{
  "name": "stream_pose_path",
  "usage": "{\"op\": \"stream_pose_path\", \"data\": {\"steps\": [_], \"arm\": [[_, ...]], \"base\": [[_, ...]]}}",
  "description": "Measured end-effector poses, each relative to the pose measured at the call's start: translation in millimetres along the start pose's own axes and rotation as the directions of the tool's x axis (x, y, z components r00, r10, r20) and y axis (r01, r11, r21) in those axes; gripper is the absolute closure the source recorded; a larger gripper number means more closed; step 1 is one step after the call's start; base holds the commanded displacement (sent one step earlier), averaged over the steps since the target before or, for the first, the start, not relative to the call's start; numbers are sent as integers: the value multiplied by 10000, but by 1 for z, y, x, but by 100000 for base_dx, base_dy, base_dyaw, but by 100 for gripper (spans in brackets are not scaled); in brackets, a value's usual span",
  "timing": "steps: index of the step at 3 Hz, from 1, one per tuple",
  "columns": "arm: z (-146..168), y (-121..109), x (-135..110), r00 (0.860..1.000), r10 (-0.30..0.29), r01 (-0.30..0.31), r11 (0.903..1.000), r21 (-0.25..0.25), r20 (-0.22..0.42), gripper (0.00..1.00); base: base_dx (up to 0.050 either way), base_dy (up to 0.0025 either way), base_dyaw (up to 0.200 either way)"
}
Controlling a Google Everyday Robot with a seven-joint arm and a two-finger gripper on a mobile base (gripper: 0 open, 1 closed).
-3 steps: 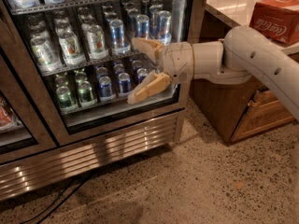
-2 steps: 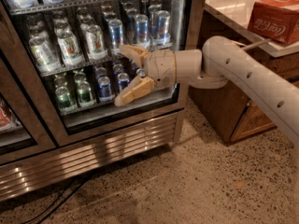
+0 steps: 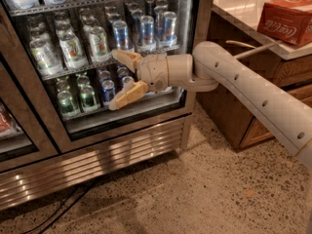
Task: Open right fridge door
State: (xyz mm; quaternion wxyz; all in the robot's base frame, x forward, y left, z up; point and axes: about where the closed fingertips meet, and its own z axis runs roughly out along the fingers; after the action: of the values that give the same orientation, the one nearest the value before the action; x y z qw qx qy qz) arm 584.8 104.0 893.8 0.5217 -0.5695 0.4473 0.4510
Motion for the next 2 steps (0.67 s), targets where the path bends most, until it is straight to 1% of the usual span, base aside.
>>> {"op": "stream_pose_path", "data": {"steps": [1,2], "arm": [[14,-18,-26,9962,-268,233,9988,-438,-825,0],[40,-44,-56,9888,-81,-56,9958,-912,-1491,0]], "base": [[0,0,0],[0,0,0]]}}
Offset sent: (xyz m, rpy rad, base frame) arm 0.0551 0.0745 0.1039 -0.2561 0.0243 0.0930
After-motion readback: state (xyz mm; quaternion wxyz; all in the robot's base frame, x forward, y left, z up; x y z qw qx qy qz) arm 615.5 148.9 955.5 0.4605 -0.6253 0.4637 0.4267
